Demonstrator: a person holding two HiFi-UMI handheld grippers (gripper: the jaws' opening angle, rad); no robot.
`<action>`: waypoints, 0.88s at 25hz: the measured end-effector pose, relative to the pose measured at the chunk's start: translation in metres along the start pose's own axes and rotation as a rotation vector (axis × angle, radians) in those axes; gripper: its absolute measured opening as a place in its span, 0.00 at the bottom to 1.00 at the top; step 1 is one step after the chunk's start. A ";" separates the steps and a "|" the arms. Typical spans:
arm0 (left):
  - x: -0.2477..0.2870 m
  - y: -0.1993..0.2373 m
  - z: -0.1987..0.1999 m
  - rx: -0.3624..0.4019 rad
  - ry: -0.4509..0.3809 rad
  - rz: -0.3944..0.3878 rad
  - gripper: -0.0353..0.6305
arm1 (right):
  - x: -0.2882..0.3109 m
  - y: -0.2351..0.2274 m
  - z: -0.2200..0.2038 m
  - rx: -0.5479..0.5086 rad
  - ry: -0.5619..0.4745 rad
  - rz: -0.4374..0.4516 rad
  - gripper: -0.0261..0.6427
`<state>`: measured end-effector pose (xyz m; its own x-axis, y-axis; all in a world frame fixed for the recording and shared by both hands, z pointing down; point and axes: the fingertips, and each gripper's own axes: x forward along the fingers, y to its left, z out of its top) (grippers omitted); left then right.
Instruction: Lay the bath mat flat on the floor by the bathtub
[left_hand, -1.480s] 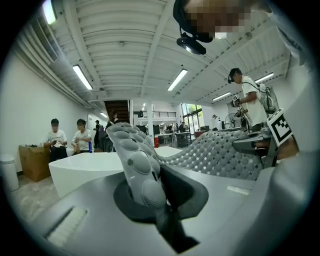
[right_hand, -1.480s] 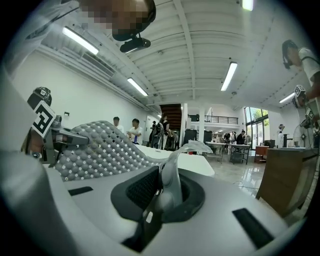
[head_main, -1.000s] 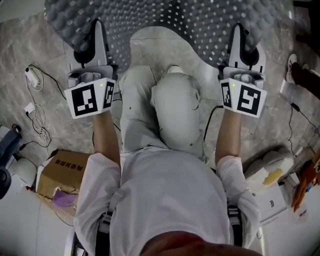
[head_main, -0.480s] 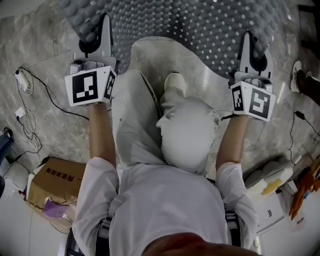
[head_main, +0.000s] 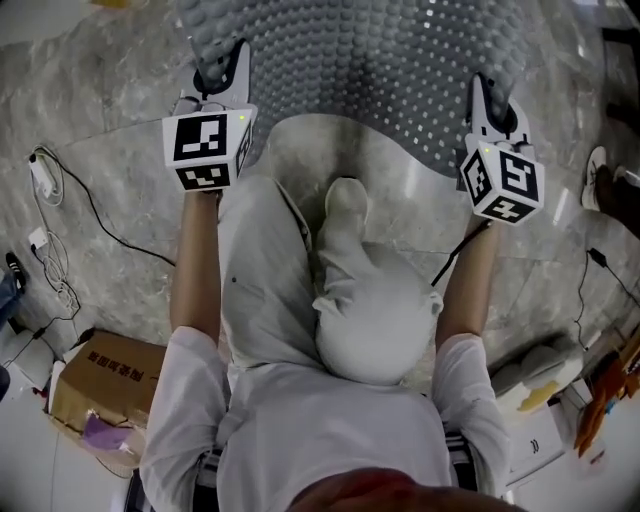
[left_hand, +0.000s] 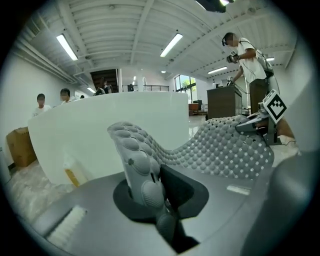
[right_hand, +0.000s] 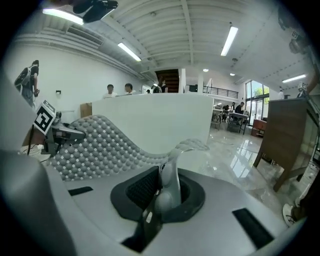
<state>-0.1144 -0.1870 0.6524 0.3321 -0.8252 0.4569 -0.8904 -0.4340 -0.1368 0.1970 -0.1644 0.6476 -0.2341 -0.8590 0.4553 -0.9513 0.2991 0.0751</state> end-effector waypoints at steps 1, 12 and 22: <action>0.007 0.001 -0.007 0.004 0.020 -0.004 0.08 | 0.007 0.001 -0.007 0.001 0.019 0.006 0.07; 0.059 0.003 -0.081 0.009 0.187 -0.027 0.08 | 0.067 0.008 -0.077 -0.039 0.164 0.036 0.07; 0.087 -0.001 -0.117 0.082 0.252 -0.004 0.08 | 0.100 0.013 -0.124 -0.148 0.255 0.022 0.07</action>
<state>-0.1208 -0.2165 0.7951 0.2380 -0.7119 0.6607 -0.8580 -0.4729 -0.2005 0.1861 -0.1950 0.8040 -0.1781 -0.7252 0.6651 -0.9027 0.3894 0.1828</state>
